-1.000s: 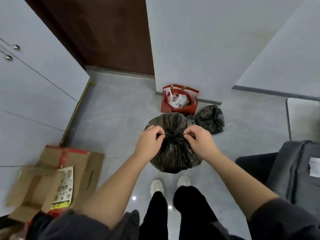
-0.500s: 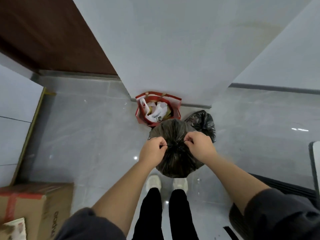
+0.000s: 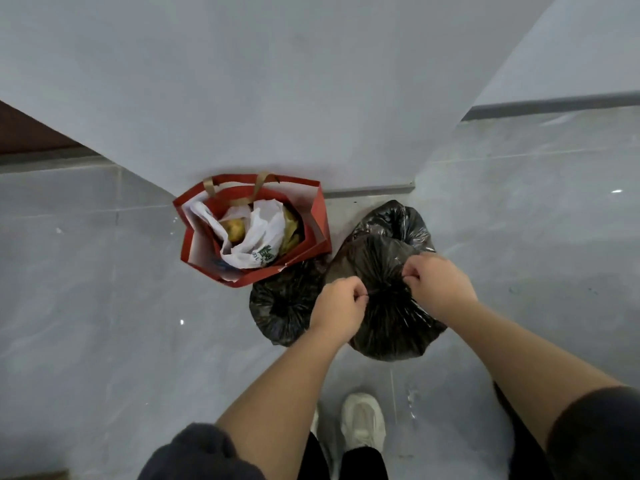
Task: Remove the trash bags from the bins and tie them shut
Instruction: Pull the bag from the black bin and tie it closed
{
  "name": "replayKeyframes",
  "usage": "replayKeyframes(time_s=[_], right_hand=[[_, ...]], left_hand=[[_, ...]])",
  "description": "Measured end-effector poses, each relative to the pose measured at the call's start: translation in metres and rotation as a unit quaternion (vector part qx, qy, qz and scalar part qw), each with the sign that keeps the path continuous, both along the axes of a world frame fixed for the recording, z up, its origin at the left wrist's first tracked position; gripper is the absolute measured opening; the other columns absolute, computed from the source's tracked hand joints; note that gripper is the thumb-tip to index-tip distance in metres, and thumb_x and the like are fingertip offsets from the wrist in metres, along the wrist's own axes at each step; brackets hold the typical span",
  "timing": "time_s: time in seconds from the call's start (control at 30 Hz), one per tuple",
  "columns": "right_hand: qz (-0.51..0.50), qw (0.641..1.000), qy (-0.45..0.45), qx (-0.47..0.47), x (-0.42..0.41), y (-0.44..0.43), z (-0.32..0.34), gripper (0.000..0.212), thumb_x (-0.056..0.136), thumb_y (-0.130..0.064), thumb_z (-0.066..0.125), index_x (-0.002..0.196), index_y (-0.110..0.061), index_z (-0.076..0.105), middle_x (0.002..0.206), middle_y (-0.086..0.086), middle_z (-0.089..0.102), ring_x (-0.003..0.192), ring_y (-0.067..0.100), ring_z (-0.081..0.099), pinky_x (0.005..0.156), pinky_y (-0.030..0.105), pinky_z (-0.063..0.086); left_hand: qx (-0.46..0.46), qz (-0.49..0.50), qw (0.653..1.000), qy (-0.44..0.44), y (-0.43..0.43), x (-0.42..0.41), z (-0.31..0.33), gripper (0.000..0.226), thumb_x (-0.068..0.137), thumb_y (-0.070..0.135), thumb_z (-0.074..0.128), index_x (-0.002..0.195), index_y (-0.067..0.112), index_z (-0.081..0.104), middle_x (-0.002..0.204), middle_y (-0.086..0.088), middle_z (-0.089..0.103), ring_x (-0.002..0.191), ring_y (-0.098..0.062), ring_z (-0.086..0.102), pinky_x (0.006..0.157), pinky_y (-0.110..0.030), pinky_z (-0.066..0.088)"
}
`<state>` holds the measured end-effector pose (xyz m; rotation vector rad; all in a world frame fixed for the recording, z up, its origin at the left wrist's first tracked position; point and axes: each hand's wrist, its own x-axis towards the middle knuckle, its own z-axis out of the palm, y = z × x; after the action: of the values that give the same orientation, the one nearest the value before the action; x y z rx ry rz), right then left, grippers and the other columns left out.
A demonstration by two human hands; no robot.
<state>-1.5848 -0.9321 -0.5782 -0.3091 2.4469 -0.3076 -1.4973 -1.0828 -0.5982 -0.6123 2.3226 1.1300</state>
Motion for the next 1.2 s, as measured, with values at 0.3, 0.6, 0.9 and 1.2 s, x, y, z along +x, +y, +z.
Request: replayKeyframes(time_s=[0.3, 0.6, 0.9, 1.2], right_hand=[[-0.085, 0.992, 0.081, -0.043, -0.030, -0.010, -0.077, 0.011, 0.090, -0.014, 0.054, 0.091, -0.015, 0.064, 0.095, 0.000, 0.054, 0.091, 0.024, 0.052, 0.065, 0.031, 0.040], [-0.154, 0.978, 0.114, -0.083, -0.017, -0.016, -0.151, 0.019, 0.086, -0.001, 0.052, 0.094, -0.008, 0.068, 0.100, 0.006, 0.062, 0.090, 0.026, 0.056, 0.069, 0.030, 0.041], [-0.143, 0.983, 0.095, -0.069, 0.002, -0.005, -0.119, 0.053, 0.083, -0.002, 0.048, 0.133, -0.017, 0.051, 0.140, 0.003, 0.045, 0.129, 0.028, 0.037, 0.102, 0.046, 0.041], [-0.126, 0.990, -0.036, -0.050, 0.002, -0.012, -0.103, 0.064, 0.083, -0.004, 0.043, 0.145, -0.018, 0.036, 0.154, 0.003, 0.029, 0.139, 0.029, 0.029, 0.112, 0.044, 0.031]], left_hand=[[-0.038, -0.022, 0.997, 0.060, -0.010, -0.051, -0.068, 0.009, 0.090, 0.015, 0.055, 0.087, 0.016, 0.063, 0.094, -0.001, 0.058, 0.085, -0.019, 0.057, 0.076, -0.039, 0.052], [-0.079, -0.182, 0.979, 0.056, -0.007, -0.044, -0.113, 0.034, 0.089, 0.013, 0.049, 0.123, 0.013, 0.052, 0.122, -0.002, 0.045, 0.109, -0.023, 0.050, 0.079, -0.037, 0.045], [-0.127, -0.188, 0.970, 0.090, -0.016, -0.026, -0.086, 0.052, 0.088, 0.014, 0.049, 0.139, 0.020, 0.040, 0.144, 0.000, 0.033, 0.123, -0.021, 0.042, 0.094, -0.038, 0.046], [-0.121, -0.257, 0.959, -0.013, -0.016, -0.020, -0.065, 0.065, 0.091, 0.016, 0.050, 0.149, 0.021, 0.020, 0.160, -0.005, 0.003, 0.144, -0.025, 0.012, 0.110, -0.044, 0.028]])
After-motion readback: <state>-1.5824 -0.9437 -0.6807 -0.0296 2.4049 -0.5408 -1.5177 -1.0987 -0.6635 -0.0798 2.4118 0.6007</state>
